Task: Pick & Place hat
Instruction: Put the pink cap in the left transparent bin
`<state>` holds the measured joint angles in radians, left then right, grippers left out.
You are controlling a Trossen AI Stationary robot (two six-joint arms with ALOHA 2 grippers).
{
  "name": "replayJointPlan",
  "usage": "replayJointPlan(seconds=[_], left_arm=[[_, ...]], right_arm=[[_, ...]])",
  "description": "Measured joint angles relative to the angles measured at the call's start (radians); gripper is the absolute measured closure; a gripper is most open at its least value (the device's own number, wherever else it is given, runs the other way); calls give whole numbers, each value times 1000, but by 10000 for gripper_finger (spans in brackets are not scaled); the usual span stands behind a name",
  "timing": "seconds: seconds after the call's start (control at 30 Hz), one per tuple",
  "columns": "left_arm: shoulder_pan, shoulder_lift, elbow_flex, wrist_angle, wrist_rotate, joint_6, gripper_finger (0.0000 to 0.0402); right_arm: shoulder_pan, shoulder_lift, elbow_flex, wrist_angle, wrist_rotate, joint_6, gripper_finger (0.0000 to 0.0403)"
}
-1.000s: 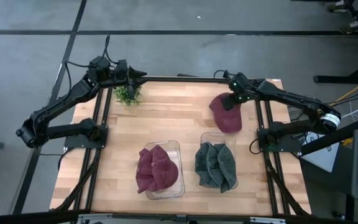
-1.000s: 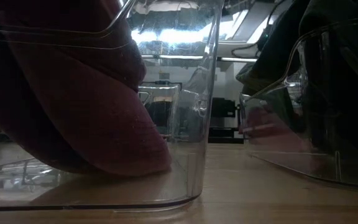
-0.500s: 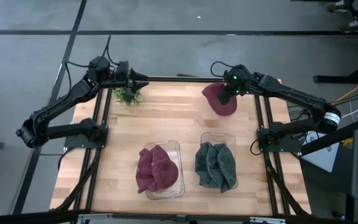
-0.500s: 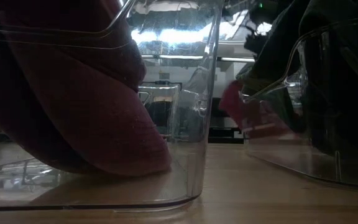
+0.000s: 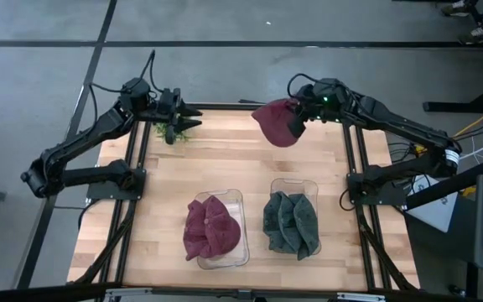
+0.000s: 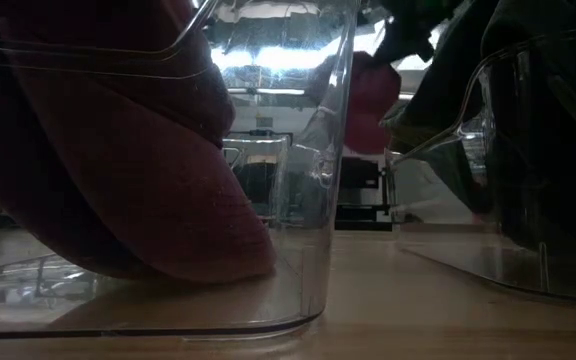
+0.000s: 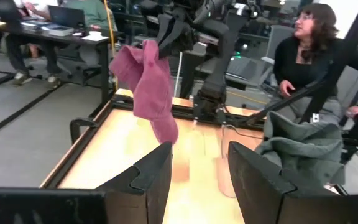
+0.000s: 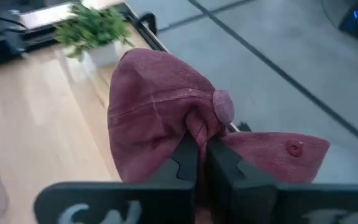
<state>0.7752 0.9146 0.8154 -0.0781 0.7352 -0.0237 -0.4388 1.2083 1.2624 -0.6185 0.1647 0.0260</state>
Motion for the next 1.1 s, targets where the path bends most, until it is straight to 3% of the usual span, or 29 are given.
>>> replayJointPlan(seconds=[0.37,0.67,1.1], left_arm=[[-78,0,0,-10,17,-35,249],[-122,0,0,-51,-9,-118,249],[-171,-3,0,-53,-21,-147,249]], right_arm=[[152,9,19,132,-93,-31,392],[278,68,20,244,-262,-38,391],[395,170,19,396,-277,-29,391]])
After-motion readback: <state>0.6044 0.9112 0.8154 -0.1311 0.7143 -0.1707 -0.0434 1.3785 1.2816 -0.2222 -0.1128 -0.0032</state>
